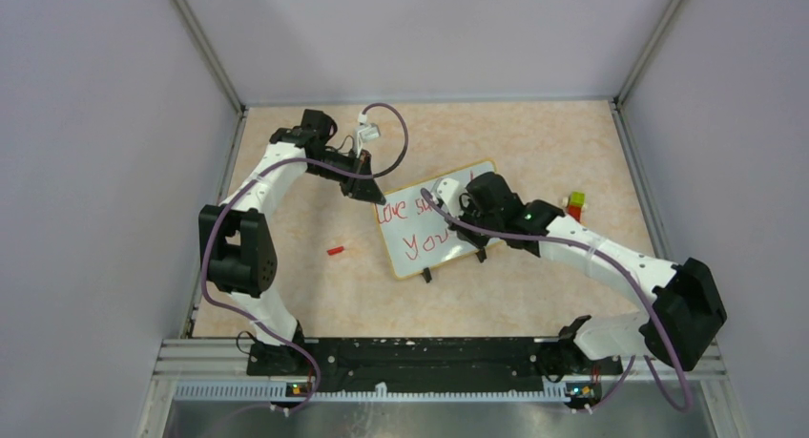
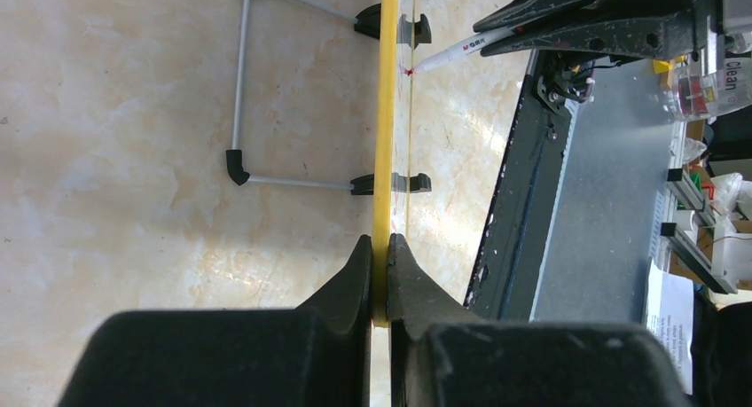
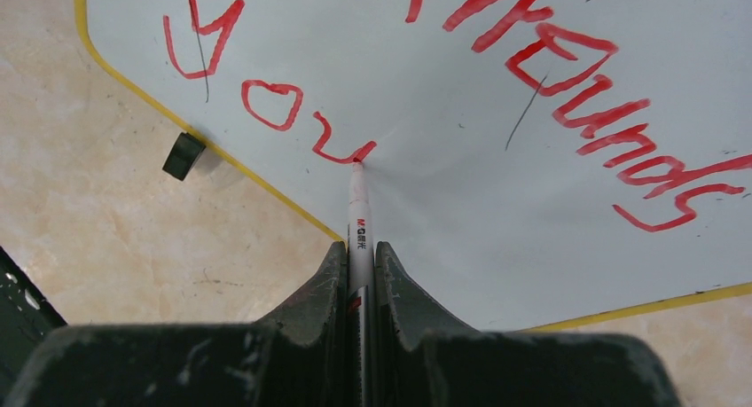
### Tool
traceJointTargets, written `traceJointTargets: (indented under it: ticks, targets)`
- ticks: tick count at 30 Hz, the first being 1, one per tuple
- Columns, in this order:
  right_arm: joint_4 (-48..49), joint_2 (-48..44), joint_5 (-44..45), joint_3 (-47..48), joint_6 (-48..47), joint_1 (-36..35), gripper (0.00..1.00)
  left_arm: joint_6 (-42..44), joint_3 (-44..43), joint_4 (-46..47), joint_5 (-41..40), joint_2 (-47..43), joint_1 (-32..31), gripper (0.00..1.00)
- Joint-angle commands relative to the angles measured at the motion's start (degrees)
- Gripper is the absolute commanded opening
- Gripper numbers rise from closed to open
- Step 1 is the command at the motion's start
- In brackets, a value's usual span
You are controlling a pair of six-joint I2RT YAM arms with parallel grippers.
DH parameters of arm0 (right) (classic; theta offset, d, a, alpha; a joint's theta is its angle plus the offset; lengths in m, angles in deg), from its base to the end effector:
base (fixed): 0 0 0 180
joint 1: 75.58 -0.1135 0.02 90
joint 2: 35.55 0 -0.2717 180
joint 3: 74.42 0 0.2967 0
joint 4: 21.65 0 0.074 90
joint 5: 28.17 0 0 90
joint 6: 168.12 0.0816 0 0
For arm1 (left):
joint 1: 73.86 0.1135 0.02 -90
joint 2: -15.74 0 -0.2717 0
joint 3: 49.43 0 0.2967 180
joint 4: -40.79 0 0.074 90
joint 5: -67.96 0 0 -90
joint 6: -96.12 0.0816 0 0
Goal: Write a sentence on the whiteboard
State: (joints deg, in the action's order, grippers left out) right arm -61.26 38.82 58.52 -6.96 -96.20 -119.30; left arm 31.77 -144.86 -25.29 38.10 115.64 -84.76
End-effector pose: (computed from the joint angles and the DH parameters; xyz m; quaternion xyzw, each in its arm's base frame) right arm 0.2485 0.2441 0.2267 -0.4860 0.7912 0.1083 0.3551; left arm 0.3801 -0.1453 0.2499 0.3478 0.7834 -0.4710 0.2084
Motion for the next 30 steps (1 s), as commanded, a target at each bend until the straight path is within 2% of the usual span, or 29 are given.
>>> traceJointTargets:
  ticks: [1, 20, 30]
  targets:
    - [1.60, -0.73, -0.45, -1.40, -1.07, 0.66, 0.00, 0.00, -0.36, 0.26, -1.21, -0.46, -0.18, 0.00]
    - [-5.24, -6.46, 0.33, 2.91, -1.43, 0.93, 0.00, 0.01, -0.32, 0.20, -1.30, -0.82, -0.18, 0.00]
    - [-5.87, -8.13, -7.73, 2.77, 0.86, 8.88, 0.00, -0.07, -0.12, 0.45, -1.42, -0.85, -0.18, 0.00]
